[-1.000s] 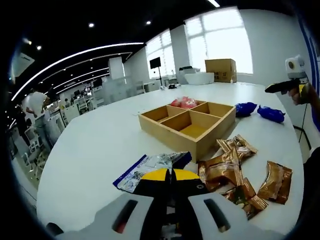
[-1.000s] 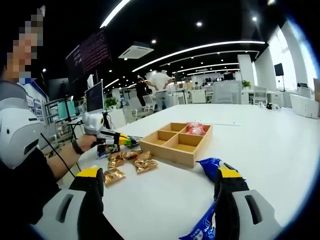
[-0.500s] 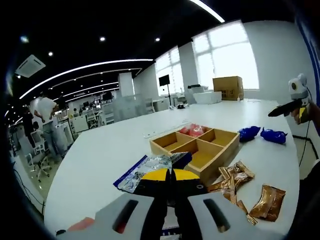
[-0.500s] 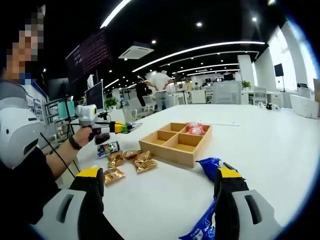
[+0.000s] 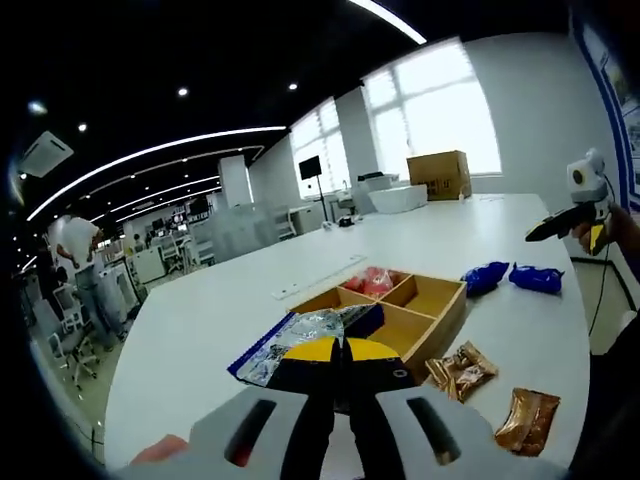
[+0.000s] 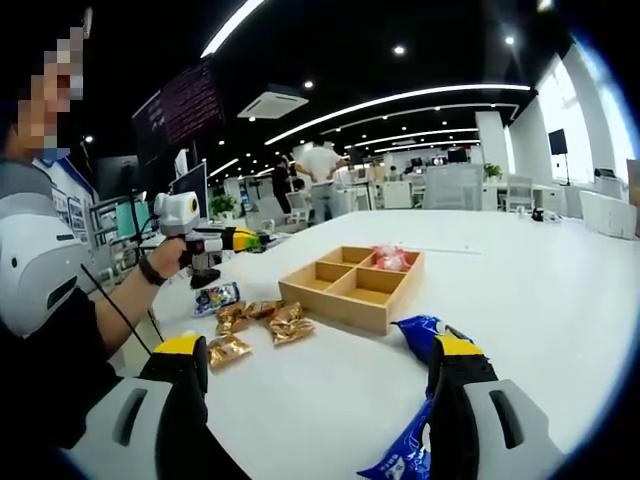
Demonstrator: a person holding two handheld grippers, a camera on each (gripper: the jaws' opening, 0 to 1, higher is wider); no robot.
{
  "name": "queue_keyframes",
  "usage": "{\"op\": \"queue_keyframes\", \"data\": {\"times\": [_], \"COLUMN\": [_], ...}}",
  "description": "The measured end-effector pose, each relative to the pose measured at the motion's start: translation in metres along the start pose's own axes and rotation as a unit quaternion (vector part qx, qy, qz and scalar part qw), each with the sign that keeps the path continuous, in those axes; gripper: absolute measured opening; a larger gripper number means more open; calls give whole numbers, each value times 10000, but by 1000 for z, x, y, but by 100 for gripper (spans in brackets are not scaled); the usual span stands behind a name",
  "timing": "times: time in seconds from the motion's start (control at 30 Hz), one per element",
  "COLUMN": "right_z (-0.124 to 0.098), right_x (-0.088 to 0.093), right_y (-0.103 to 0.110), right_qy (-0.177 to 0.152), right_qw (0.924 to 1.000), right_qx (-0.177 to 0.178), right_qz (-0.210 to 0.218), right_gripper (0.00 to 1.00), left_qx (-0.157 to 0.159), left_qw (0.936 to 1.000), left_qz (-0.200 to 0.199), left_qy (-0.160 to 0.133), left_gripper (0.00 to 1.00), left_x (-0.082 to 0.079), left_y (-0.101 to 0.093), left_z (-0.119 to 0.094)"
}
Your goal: Pick up the scattered marshmallows, QQ candies, Oreo cookies, and mixed nuts on the table and sort them into separate containers
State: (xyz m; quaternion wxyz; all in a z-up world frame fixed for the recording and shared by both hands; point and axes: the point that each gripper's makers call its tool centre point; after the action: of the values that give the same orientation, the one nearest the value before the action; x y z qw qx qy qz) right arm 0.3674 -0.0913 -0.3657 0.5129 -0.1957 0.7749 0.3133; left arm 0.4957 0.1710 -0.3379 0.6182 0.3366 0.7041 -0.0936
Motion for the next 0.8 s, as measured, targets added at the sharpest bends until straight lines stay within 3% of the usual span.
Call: {"op": "queue_keyframes", "data": {"times": [0.17,0.23,0.53,0.8], "right_z": [-3,-4,-7,-7], "right_x": [1,1,1,2], "right_y": [0,0,-2,0], "right_qy": [-19,-25,-38,-33], "right_qw": [10000,10000,10000,10000], "right_qx": [23,23,59,53], "right_qz": [8,13,2,-24], "right_gripper": [87,87,86,86], "left_qx": [516,577,1115,1611], "left_qw": [9984,9981,9934,9866], "left_qz": [-118,-95,-101,-97], "left_qy": [-179,-177,-235,-251], "left_gripper": [7,7,7,7], "left_x": [-13,-16,-21,-15], "left_y": [-10,-10,-20,-28], "left_z": [13,18,49,77]}}
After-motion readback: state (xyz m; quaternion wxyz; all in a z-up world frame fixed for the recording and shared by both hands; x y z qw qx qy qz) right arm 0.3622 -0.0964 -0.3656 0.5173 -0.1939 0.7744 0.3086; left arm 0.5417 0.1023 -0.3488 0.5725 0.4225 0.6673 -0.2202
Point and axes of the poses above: the point that each gripper's makers call its tool centre point, and the gripper's own axes: z roughly forward along the fingers, y roughly to its left, x roughly out of its underside, and after that the axes turned 7 degrees about z, right-handed
